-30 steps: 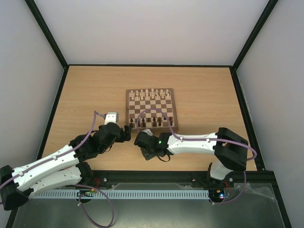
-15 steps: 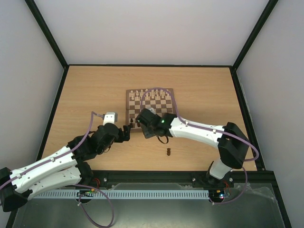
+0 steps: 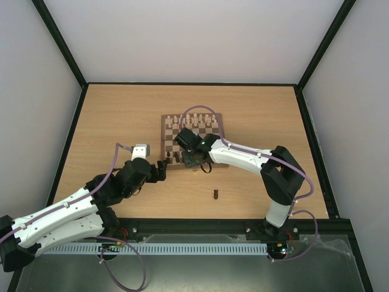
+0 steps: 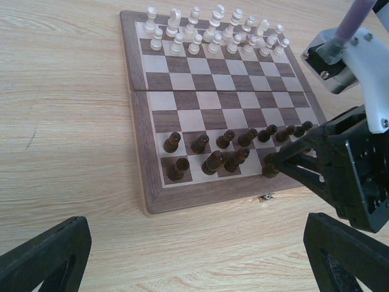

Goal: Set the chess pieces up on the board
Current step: Place the chess piece on the chessboard.

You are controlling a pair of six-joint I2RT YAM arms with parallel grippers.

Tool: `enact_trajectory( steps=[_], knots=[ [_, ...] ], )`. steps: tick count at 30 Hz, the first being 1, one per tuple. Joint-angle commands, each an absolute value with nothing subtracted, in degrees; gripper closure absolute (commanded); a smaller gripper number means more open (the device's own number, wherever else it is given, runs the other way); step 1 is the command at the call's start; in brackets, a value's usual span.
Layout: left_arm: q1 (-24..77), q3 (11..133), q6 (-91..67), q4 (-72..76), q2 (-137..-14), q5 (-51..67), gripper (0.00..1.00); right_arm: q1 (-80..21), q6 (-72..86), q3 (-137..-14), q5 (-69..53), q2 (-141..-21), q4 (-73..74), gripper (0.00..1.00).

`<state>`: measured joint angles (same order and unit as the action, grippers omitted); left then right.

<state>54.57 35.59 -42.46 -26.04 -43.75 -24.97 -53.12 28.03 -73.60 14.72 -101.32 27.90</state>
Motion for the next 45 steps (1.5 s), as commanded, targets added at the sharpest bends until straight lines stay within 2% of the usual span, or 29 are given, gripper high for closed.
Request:
enact_trajectory(
  steps=[1, 33, 45],
  knots=[
    [54.3, 35.0, -42.5, -26.2, -43.0, -24.8, 0.01, -52.8, 26.6, -75.8, 13.8, -102.8, 29.3, 0.93],
    [54.3, 35.1, -42.2, -26.1, -43.1, -25.0, 0.01, -50.4, 25.8, -76.4, 10.4, -105.7, 25.2, 0.92],
    [54.3, 35.1, -42.2, -26.2, -43.2, -25.0, 0.01, -50.4, 25.9, -76.0, 10.4, -104.6, 25.5, 0.80]
  ],
)
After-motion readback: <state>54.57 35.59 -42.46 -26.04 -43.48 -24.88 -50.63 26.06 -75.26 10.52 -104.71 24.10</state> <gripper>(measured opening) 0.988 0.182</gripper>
